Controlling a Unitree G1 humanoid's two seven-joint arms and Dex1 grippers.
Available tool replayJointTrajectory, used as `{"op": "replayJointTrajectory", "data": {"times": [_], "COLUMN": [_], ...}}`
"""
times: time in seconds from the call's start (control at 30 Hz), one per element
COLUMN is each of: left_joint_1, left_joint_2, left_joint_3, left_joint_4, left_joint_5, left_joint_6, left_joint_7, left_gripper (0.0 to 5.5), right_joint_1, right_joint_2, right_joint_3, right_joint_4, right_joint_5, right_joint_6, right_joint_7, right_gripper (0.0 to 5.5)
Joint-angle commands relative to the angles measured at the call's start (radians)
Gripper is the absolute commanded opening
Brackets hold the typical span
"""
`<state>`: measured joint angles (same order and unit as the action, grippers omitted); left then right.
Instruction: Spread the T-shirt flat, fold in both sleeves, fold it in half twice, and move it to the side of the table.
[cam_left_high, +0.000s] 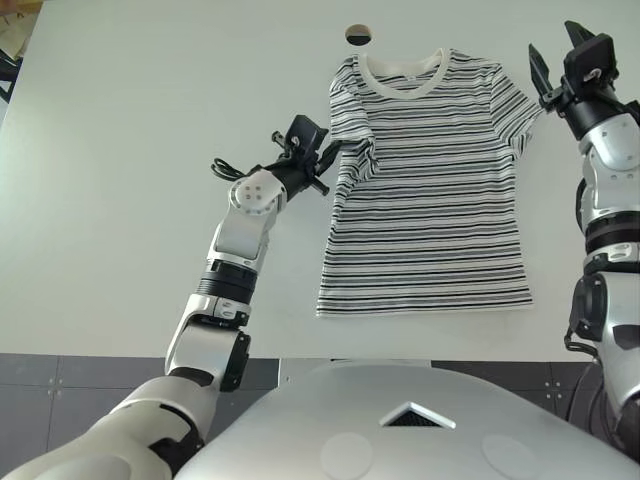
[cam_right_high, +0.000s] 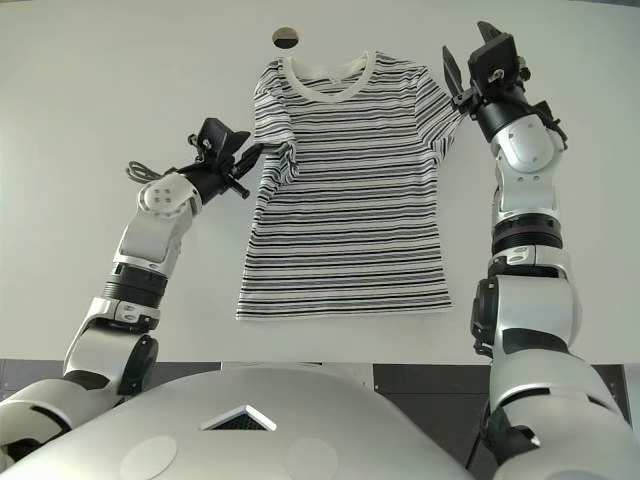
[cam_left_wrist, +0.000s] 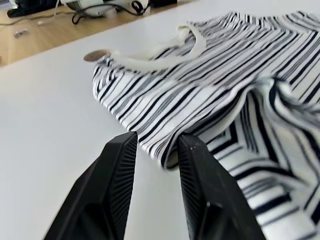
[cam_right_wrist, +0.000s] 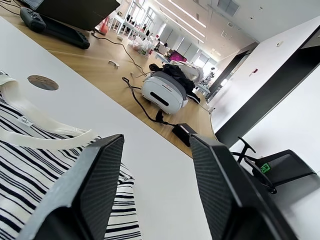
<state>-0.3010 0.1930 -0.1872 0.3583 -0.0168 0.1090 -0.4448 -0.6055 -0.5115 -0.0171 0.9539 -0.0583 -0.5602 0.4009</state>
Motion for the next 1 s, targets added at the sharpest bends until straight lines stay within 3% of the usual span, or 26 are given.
{"op": "replayJointTrajectory", "data": {"times": [0.03, 0.47, 0.7, 0.87, 1.0], "left_joint_1": [-0.039, -0.144, -0.1, -0.024, 0.015], "left_joint_2": [-0.029, -0.125, -0.097, -0.043, -0.014], "left_joint_3": [0.002, 0.017, 0.054, 0.12, 0.173], "left_joint_4": [0.001, 0.187, 0.012, -0.245, -0.345], "left_joint_5": [0.002, -0.004, -0.023, -0.078, -0.105], "left_joint_6": [-0.028, -0.162, -0.168, -0.195, -0.189], "left_joint_7": [0.007, 0.012, 0.003, -0.004, 0.019], "left_gripper": [1.45, 1.45, 1.45, 1.45, 1.45], "right_joint_1": [-0.01, -0.022, -0.048, -0.123, -0.159], "right_joint_2": [0.008, 0.024, 0.021, 0.016, -0.005], "right_joint_3": [0.009, 0.017, 0.012, -0.103, -0.126], "right_joint_4": [0.003, 0.036, 0.097, 0.251, 0.325], "right_joint_5": [-0.015, -0.034, -0.036, 0.113, 0.127], "right_joint_6": [-0.007, -0.023, -0.001, 0.279, 0.452], "right_joint_7": [-0.003, -0.012, -0.011, 0.184, 0.259], "right_gripper": [2.44, 2.44, 2.44, 2.44, 2.44]}}
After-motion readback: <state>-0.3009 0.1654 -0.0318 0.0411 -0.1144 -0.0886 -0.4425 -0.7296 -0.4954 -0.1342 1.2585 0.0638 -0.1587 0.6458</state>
